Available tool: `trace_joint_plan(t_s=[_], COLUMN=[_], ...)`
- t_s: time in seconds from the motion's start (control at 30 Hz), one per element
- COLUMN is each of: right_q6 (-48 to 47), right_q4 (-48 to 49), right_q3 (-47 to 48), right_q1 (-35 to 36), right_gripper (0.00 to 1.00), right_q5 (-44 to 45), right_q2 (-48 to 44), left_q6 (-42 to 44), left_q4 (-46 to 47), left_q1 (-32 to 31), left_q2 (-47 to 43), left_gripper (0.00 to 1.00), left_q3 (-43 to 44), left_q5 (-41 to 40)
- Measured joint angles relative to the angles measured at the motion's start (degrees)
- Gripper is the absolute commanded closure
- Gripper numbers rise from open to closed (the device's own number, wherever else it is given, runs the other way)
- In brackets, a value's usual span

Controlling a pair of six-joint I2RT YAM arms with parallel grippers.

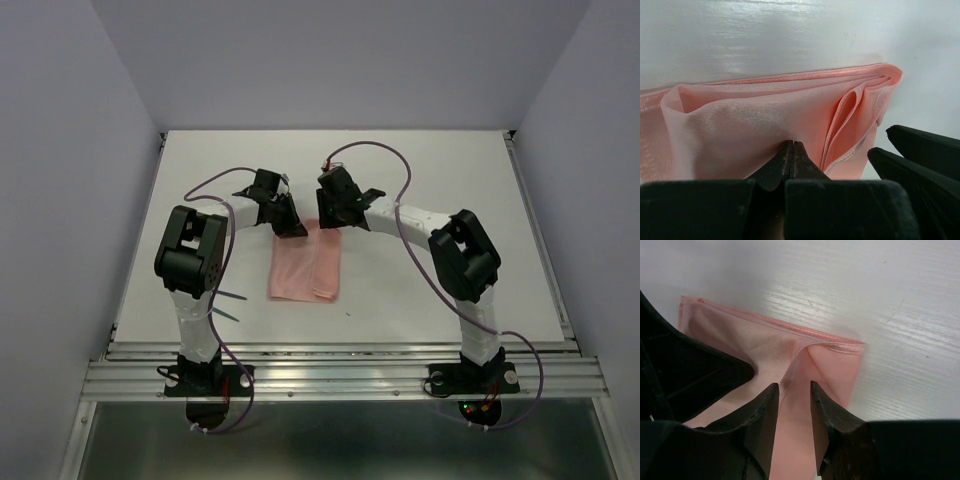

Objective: Fold the napkin into a case and place the utensils inside
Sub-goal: Fold the lower triangle-folded napkin at the center of the board.

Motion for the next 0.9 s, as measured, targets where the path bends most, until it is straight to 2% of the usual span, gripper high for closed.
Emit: trace_joint_plan(t_s=[0.07, 0.13, 0.23, 0.47, 0.67, 0.83, 0.9], right_q6=[-0.02, -0.07, -0.50, -2.58, -4.28, -5.27, -5.57], right_q4=[-0.57, -1.60, -3.32, -5.27, -6.95, -8.33, -8.92], right_q3=[0.44, 1.03, 3.02, 8.76, 10.91, 12.85, 12.90], right_q1=[0.57, 0.70, 1.05, 2.36, 2.97, 2.95, 2.95], right_gripper=[0.62, 0.54, 0.48, 0.48, 0.52, 0.67, 0.69], right_q5=[0.81, 1.70, 3.39, 7.80, 9.07, 10.16, 10.73], right_q2=[0.00, 0.02, 0.48, 3.72, 7.28, 10.25, 10.62], left_q6=[-0.13, -0.17, -0.20, -0.26, -0.44, -0.63, -0.68], left_q4=[0.00, 0.00, 0.00, 0.04, 0.11, 0.28, 0.42], left_q1=[0.00, 0.00, 0.00, 0.00, 0.00, 0.00, 0.00], left_q2=[0.00, 0.00, 0.00, 0.02, 0.09, 0.17, 0.22], left_gripper=[1.00, 1.00, 1.00, 1.00, 1.00, 1.00, 1.00], left_q3=[0.00, 0.00, 0.00, 0.00, 0.00, 0.00, 0.00], left_q5=[0.02, 0.02, 0.00, 0.00, 0.04, 0.13, 0.24])
